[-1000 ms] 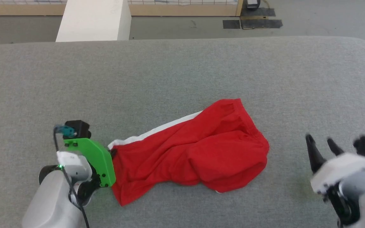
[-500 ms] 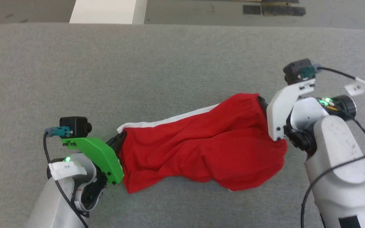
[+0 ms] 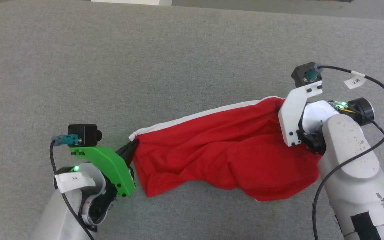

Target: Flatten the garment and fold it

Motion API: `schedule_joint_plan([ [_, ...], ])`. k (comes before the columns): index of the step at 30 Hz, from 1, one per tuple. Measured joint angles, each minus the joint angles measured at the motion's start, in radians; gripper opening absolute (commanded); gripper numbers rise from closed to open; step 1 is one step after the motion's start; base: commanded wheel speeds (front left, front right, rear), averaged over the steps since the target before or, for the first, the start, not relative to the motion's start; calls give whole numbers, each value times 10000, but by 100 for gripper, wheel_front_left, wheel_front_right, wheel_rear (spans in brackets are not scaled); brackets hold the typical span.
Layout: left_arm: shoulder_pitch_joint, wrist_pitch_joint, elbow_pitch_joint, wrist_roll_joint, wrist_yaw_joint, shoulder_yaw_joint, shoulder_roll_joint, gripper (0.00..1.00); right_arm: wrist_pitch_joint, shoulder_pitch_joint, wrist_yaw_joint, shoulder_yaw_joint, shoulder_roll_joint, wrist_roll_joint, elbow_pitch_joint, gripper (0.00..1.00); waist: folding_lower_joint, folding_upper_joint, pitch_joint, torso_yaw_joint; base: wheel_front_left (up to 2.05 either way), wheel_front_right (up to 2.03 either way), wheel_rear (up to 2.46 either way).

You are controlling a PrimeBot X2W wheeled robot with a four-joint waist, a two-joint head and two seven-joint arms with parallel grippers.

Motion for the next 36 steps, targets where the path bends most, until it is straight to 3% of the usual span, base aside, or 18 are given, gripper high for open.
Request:
schedule_joint_plan([
  [1, 25, -2, 6, -12, 0, -2, -2, 0, 10, -12, 0, 19, -4, 12, 38, 44, 0, 0, -6, 3, 0, 0, 0],
  [2, 45, -2, 21, -21, 0, -8, -4, 0, -19, -23, -2, 100, -23, 77, 50, 13, 0, 0, -27, -1, 0, 0, 0],
  [3, 73, -15, 33, -23, 0, -4, -4, 0, -132, -23, 0, 178, -36, 178, 71, 0, 0, 0, -57, -15, 0, 0, 0],
  [9, 81, -211, 96, -35, 0, 33, -15, 0, -821, -12, 2, 635, 8, 943, 81, 0, 0, 0, -389, -147, 0, 0, 0],
  [17, -737, -330, -186, -439, -15, 445, 75, 0, -1068, -291, 2, 725, 15, 2391, -1227, 0, 0, 0, -1122, -450, 0, 0, 0],
  [20, -1668, -105, -148, -564, -67, 660, 336, 0, -767, -828, 2, 464, 21, 3338, -1850, 0, 0, 0, -1304, -644, 0, 0, 0],
  [27, -4774, 339, 815, -21, -190, 696, 1321, 0, -512, -3026, 2, -190, 17, 4123, -2117, 0, 0, 0, -1047, -950, 0, 0, 0],
  [31, -6760, 44, 1789, 439, -265, 750, 1657, 0, -1360, -4782, 2, -416, 13, 4157, -1392, 0, 1, 0, -579, -1026, 0, 0, 0],
  [36, -8683, -1195, 2638, 970, -263, 794, 1749, 0, -3127, -6501, 4, -453, 65, 3889, -253, 0, 1, 0, -3, -1114, 0, 0, 0],
])
